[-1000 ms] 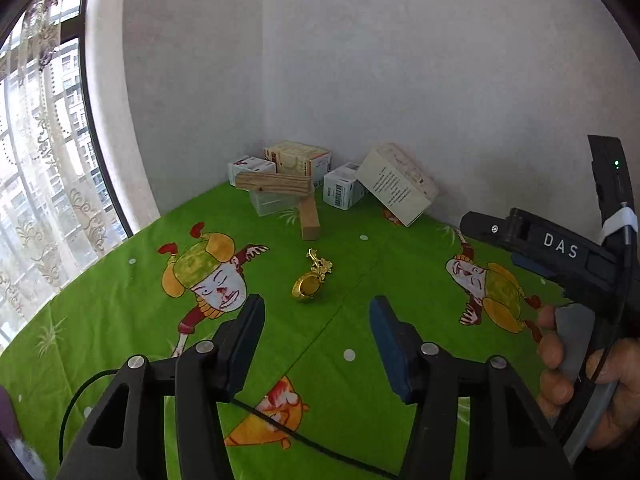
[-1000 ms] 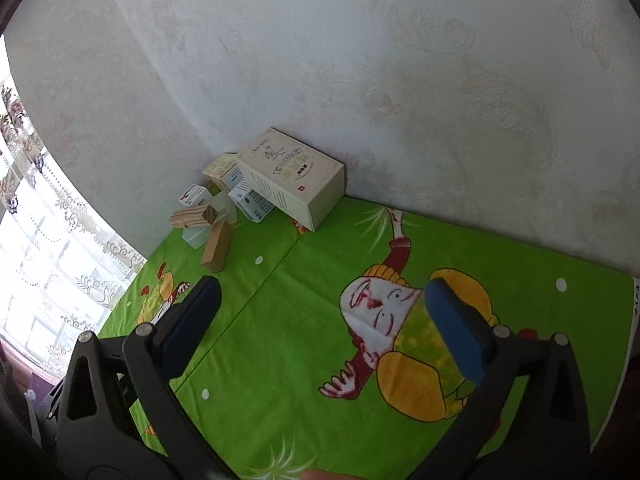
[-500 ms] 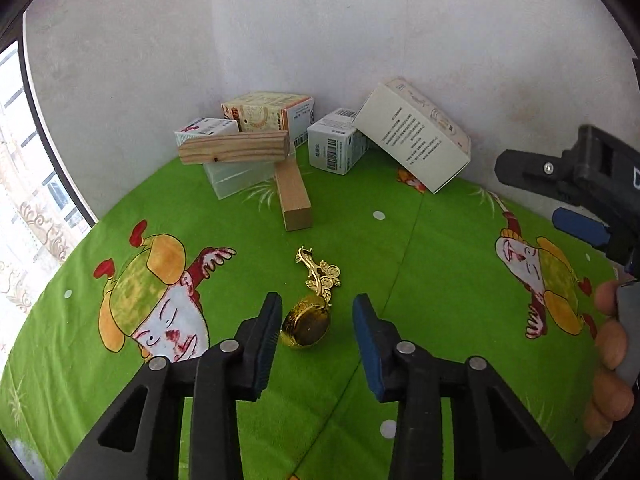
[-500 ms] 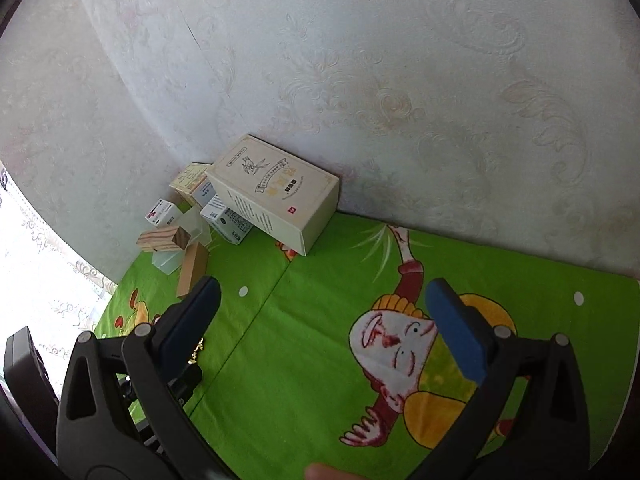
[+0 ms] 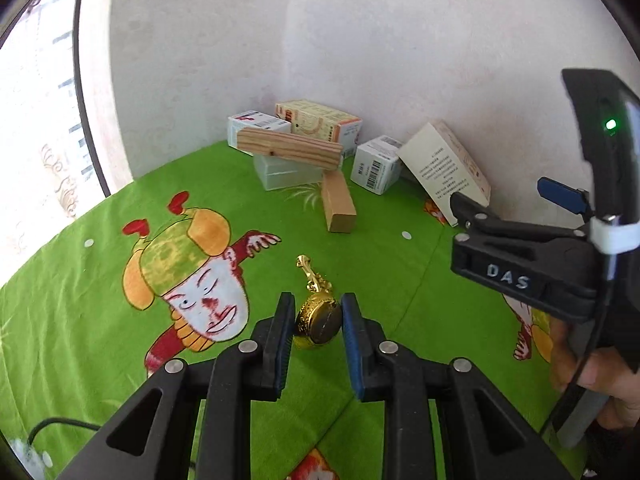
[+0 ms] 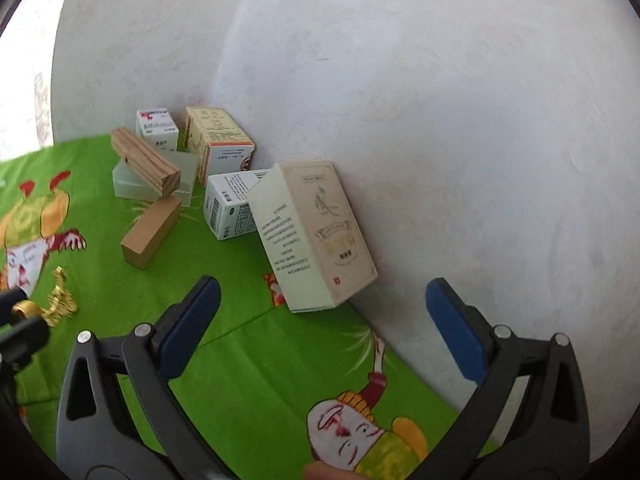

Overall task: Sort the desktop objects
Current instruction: 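Grasp the gold ornament with the left tool while the right tool grasps the cream box, then carry the gold ornament with the left tool while the right tool carries the cream box to the purple box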

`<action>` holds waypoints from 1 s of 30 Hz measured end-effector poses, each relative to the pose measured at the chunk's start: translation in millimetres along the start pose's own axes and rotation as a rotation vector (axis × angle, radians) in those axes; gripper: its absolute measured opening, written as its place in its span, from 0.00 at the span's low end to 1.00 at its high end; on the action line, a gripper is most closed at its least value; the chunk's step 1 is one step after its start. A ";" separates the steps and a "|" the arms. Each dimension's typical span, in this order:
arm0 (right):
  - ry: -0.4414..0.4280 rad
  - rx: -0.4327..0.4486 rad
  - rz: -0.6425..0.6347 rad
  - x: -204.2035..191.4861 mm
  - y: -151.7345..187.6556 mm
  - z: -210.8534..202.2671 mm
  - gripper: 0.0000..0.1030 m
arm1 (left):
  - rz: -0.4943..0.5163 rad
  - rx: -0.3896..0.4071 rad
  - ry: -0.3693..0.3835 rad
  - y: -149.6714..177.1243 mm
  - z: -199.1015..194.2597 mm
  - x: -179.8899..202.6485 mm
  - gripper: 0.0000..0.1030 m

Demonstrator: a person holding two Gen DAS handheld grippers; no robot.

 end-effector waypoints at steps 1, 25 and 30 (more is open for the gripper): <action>0.033 0.012 -0.021 -3.9 -2.9 0.9 0.99 | -0.017 0.016 0.011 2.6 -5.2 -2.9 0.23; 0.260 0.013 -0.166 -28.6 -21.8 36.9 0.56 | -0.104 0.164 0.068 18.9 -63.1 -20.5 0.24; 0.140 0.036 -0.106 -7.3 -8.0 13.2 0.54 | -0.109 0.178 0.053 28.4 -75.4 -16.7 0.24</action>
Point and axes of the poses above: each gripper's, at about its wrist camera, not at the fingertips, and z roughly the way its jaws point, x to its right, y to its underside, the point moved 3 cm from there along z, roughly the way its jaws point, and after that the axes turned 13 degrees about -x, right-handed, at the moved point
